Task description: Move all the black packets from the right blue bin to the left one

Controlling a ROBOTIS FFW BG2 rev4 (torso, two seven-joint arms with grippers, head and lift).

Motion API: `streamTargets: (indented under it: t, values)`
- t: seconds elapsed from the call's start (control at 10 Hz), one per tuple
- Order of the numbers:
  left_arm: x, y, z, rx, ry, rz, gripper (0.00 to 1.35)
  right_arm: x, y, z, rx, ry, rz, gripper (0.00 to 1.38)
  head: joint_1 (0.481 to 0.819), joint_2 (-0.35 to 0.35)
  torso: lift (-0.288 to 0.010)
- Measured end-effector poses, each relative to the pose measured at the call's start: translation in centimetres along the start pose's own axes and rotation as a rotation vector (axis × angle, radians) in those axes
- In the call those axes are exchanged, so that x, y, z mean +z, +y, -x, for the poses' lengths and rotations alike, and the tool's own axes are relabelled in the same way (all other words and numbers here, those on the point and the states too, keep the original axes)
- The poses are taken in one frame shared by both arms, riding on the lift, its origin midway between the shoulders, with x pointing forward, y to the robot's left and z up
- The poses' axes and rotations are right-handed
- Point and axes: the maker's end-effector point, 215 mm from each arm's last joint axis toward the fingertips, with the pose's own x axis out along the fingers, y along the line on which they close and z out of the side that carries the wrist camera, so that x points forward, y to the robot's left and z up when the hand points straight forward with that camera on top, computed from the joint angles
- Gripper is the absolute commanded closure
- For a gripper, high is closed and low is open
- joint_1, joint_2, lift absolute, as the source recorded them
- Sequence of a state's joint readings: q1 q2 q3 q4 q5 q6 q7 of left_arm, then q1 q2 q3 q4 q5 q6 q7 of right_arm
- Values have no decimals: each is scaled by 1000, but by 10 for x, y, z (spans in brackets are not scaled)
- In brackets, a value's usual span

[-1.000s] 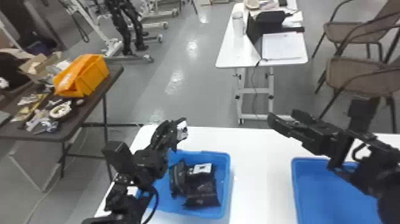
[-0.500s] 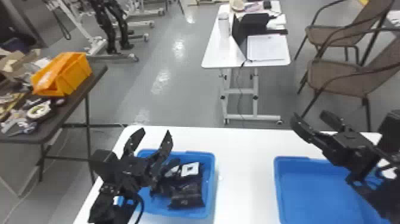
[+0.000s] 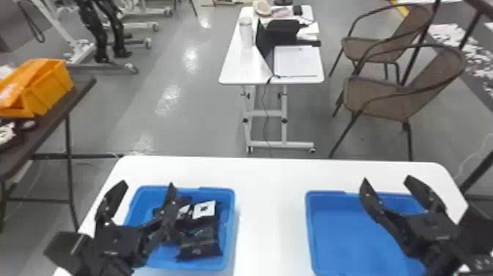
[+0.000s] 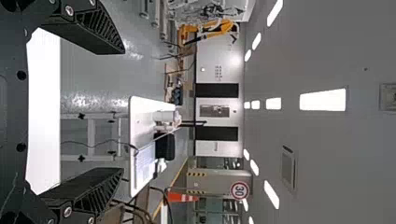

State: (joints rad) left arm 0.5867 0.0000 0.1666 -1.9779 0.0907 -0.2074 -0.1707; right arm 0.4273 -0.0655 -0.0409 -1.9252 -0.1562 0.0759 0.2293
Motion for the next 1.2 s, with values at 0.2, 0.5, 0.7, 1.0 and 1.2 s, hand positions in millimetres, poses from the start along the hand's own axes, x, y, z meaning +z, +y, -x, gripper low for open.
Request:
streamTargets:
  t: [0.2,0.5,0.7,1.0,1.2]
  values:
    - [-24,0,22,-5,69,-26,133,-41,0,41,-13,83,4,214,695,96,0]
    - [-40,-4,43,43,121,-22,133,-68,-2,74,-57,126,16,214,695,103,0]
    - [-39,-5,45,74,123,-20,133,-69,-14,85,-82,121,42,214,695,72,0]
    - [-39,-9,46,95,120,-5,133,-65,-15,85,-85,98,53,214,695,64,0]
    - [-39,-10,46,104,119,1,133,-60,-18,86,-98,91,77,214,695,56,0]
